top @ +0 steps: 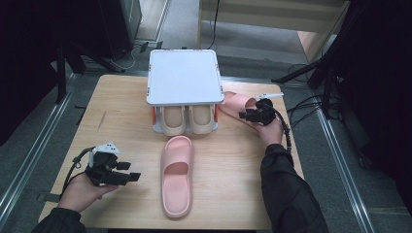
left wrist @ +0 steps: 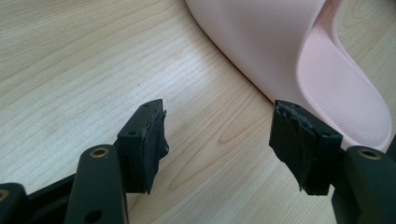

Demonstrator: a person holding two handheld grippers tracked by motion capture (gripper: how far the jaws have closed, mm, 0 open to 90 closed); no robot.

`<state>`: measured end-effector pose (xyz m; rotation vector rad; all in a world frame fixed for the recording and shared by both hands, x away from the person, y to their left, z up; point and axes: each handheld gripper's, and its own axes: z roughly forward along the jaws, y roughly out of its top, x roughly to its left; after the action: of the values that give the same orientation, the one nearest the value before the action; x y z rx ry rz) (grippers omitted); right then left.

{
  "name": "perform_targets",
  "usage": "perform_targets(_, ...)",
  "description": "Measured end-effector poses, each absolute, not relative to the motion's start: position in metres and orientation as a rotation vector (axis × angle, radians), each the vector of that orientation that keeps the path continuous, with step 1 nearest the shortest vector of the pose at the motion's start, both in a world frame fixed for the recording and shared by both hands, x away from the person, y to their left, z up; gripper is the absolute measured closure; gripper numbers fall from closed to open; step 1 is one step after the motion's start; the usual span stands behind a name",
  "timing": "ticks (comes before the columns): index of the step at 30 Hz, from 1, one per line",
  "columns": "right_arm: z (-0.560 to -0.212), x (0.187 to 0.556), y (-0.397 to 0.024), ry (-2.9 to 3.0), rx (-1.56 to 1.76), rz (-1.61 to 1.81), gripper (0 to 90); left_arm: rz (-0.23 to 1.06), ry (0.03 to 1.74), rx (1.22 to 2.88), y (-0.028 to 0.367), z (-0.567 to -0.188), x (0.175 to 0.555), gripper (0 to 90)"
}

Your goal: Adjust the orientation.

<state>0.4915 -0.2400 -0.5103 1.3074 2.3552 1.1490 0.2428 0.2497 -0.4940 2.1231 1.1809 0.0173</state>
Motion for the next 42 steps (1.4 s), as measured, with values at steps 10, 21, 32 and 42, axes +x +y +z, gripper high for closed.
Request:
perform_targets(10, -0.509, 0.494, -0.238, 2.346, 1.362, 1.155, 77.6, 0.026, 1.195, 2.107, 0.253, -0.494, 0.242, 35.3)
perform_targets(21, -0.479, 0.484, -0.248, 2.238, 1.391, 1.203, 86.0, 0.027, 1.196, 2.111, 0.253, -0.493, 0.245, 35.3)
perform_targets(32, -0.462, 0.460, -0.247, 2.281, 1.336, 1.141, 85.9, 0.019, 1.166, 2.130, 0.247, -0.492, 0.255, 35.4)
perform_targets(42, -0.444, 0.427, -0.252, 2.300, 1.310, 1.193, 85.7, 0.008, 1.122, 2.150, 0.237, -0.490, 0.267, 35.4)
